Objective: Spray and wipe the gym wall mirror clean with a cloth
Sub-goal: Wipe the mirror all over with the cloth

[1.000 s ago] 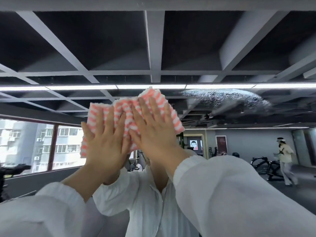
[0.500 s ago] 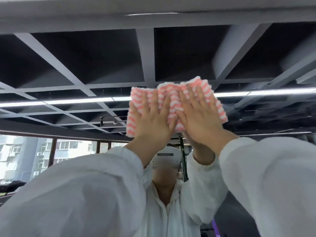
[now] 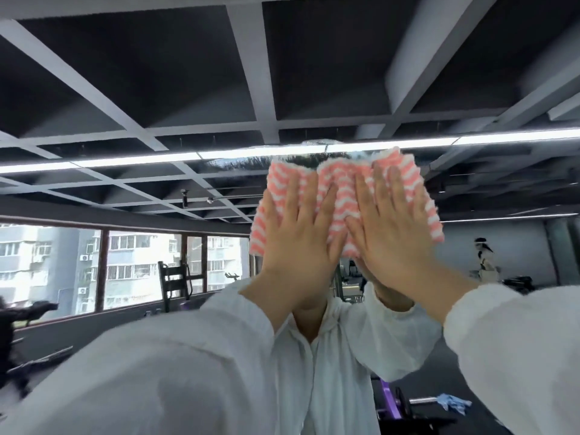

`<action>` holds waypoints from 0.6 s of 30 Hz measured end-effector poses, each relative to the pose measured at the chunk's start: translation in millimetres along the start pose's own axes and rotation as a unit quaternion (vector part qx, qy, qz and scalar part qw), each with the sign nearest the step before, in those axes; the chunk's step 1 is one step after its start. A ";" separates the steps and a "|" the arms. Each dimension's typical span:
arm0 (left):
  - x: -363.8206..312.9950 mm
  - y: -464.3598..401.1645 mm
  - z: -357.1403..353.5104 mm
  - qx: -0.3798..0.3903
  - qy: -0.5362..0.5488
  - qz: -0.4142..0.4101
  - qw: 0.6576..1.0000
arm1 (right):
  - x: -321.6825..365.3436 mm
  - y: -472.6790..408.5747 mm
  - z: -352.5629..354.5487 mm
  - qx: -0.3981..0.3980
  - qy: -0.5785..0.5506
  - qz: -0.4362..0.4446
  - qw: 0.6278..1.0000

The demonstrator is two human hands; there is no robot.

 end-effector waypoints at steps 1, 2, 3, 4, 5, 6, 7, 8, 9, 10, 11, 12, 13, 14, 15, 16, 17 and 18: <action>-6.5 12.6 -6.7 -0.012 0.005 -0.008 1.000 | 1.4 13.2 -4.1 -0.007 -0.003 0.008 1.000; -13.4 24.9 -13.6 -0.016 0.004 -0.016 1.000 | 1.6 26.5 -9.1 -0.006 -0.008 0.017 1.000; -18.6 35.4 -20.3 -0.013 0.005 -0.025 1.000 | 2.9 38.3 -13.0 -0.004 -0.011 0.026 1.000; -23.4 43.7 -25.3 -0.003 0.002 -0.035 0.999 | 4.0 47.8 -16.4 0.001 -0.012 0.037 0.999; -25.1 48.4 -27.8 0.009 -0.001 -0.044 0.999 | 5.8 53.6 -18.5 0.007 -0.012 0.045 0.999; -25.8 49.1 -27.8 0.016 -0.006 -0.053 0.998 | 5.8 55.0 -20.8 0.018 -0.012 0.049 0.999; -24.9 45.0 -25.3 0.020 -0.013 -0.061 0.998 | 4.7 52.3 -21.1 0.029 -0.011 0.051 0.998; -22.8 39.5 -20.7 0.020 -0.019 -0.066 0.997 | 3.8 46.7 -21.4 0.039 -0.009 0.050 0.998; -19.2 30.6 -16.5 0.019 -0.022 -0.066 0.997 | 1.8 37.9 -19.4 0.045 -0.006 0.045 0.998; -15.5 20.2 -10.1 0.013 -0.027 -0.061 0.998 | -1.0 27.3 -16.0 0.047 0.000 0.038 0.998; -10.4 8.0 -2.7 0.006 -0.036 -0.052 0.998 | -3.4 14.7 -10.5 0.045 0.009 0.028 0.999; -5.7 -4.1 2.4 0.008 -0.050 -0.042 0.998 | -6.2 2.5 -4.0 0.039 0.019 0.019 0.999; -1.0 -18.0 6.7 0.010 -0.065 -0.032 0.997 | -9.0 -11.7 2.2 0.033 0.025 0.014 0.999; 4.5 -31.3 9.8 0.013 -0.076 -0.023 0.997 | -11.8 -25.4 5.8 0.041 0.022 0.007 0.999; 11.1 -44.2 12.9 0.018 -0.080 -0.011 0.997 | -15.2 -38.8 9.5 0.053 0.020 -0.004 0.998; 18.2 -57.2 17.5 0.015 -0.081 0.003 0.997 | -17.4 -52.4 14.2 0.061 0.020 -0.014 0.998; 24.4 -68.3 22.8 0.011 -0.085 0.013 0.996 | -17.8 -63.7 19.7 0.062 0.019 -0.021 0.998; 29.8 -78.1 29.0 0.008 -0.087 0.018 0.996 | -17.7 -74.2 25.4 0.057 0.019 -0.025 0.998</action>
Point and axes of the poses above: each hand's wrist, its own y-axis away from the middle knuckle, its own z-axis out of the back of the hand, x = y × z, the point moved 10 cm from there along -y, towards the middle knuckle, and after that the axes turned 11 degrees about x, right-handed, at the moved point
